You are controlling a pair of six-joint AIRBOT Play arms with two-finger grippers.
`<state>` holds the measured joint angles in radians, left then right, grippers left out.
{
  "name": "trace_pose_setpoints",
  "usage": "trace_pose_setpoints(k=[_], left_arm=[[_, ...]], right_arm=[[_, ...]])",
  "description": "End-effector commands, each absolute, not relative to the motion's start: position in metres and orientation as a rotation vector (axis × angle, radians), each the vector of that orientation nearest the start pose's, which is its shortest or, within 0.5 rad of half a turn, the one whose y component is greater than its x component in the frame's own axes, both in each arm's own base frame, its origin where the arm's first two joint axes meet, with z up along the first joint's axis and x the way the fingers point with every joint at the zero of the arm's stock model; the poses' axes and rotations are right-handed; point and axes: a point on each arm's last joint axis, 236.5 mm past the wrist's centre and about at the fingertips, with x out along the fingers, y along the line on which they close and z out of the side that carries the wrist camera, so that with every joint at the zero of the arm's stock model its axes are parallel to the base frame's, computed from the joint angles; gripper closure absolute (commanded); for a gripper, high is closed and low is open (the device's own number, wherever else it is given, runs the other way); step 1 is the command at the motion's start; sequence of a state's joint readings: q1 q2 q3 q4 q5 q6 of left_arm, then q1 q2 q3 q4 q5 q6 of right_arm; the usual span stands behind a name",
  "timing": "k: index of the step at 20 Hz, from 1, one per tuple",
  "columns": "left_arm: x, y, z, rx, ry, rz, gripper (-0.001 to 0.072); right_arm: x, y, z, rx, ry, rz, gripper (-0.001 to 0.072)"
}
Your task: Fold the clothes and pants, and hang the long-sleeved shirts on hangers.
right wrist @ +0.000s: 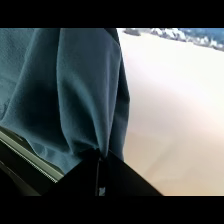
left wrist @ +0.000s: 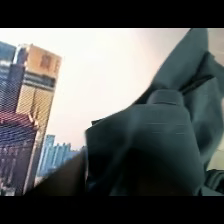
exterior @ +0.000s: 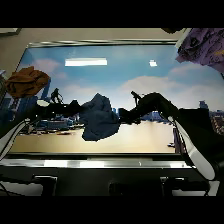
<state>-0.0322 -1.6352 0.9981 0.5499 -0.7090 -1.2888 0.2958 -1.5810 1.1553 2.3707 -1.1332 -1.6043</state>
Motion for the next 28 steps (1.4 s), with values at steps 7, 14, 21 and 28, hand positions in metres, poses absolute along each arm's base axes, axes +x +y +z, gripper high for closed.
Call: trace_pose_setpoints(k=[7,14,21,28], left_arm=[[0.507,-0.099,0.054,-0.740,0.846,-0.322,0.0698],[0.453,-0.012,0.316,-0.336,0.437,-0.141,0.0697],[0.330,-0.007,0.400,-0.278,0.298,-0.055,0.0696],[0.364,-0.013,0.284,-0.384,0.619,-0.032,0.0696]], right_arm=[[0.409,0.207,0.065,0.227,1.172,0.436,0.0684],[0.396,0.148,0.335,0.075,0.524,0.366,0.0684],[0.293,0.111,0.425,0.084,0.306,0.364,0.0683],[0.396,0.143,0.320,0.065,0.590,0.336,0.0682]])
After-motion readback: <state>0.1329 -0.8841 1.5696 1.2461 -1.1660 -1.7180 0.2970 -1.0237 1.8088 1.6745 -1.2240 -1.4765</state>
